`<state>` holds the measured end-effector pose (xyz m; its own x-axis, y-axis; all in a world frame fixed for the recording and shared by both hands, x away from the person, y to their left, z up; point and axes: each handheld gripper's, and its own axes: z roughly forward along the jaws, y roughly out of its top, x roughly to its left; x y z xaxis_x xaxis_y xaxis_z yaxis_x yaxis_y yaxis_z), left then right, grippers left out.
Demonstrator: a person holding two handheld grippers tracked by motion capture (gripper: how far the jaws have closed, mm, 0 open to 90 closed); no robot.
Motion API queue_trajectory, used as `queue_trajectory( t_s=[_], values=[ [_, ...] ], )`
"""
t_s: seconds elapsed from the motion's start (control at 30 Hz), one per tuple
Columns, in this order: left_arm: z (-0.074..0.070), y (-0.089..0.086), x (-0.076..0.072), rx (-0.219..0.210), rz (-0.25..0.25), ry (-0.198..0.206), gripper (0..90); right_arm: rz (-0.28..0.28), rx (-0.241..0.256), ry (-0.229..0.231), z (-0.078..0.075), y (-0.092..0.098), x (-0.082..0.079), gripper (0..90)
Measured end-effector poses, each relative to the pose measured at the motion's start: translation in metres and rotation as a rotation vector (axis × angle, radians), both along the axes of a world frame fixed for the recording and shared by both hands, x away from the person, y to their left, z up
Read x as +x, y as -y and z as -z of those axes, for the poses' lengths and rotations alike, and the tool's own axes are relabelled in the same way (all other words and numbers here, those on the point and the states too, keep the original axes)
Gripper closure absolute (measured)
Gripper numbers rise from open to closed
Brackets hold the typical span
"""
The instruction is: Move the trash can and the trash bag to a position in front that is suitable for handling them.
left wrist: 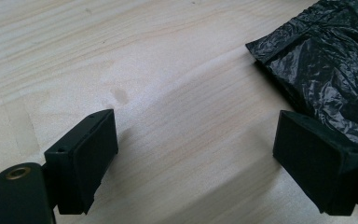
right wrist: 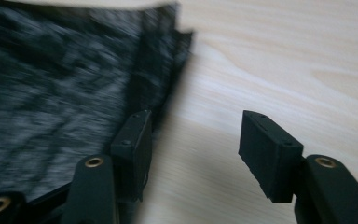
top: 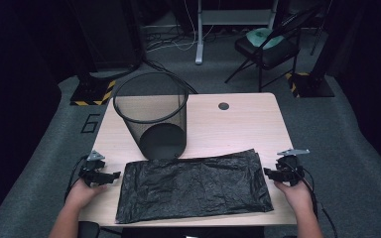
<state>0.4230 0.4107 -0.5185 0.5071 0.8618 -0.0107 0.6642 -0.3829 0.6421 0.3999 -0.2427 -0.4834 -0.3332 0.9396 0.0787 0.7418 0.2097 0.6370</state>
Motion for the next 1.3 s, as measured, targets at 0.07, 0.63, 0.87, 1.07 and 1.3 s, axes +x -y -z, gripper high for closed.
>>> queue_trajectory(
  t_s=[0.07, 0.63, 0.87, 1.07, 1.3],
  values=[
    [0.000, 0.000, 0.000, -0.002, 0.002, 0.002, 13.5, -0.034, 0.025, 0.020, -0.007, -0.005, -0.003, 44.9],
    [0.001, 0.001, 0.000, -0.005, 0.008, 0.008, 13.4, -0.156, -0.082, -0.116, 0.015, -0.039, 0.004, 69.3],
    [0.001, 0.001, 0.000, -0.004, 0.013, 0.014, 13.3, -0.211, -0.091, -0.092, 0.008, -0.039, 0.014, 89.2],
    [0.002, 0.002, 0.000, -0.010, 0.008, 0.018, 13.4, -0.106, -0.063, -0.024, -0.005, -0.020, 0.051, 89.2],
    [0.002, 0.002, -0.001, -0.013, 0.008, 0.022, 13.4, 0.049, -0.072, 0.037, -0.015, -0.001, 0.092, 74.4]
  ],
)
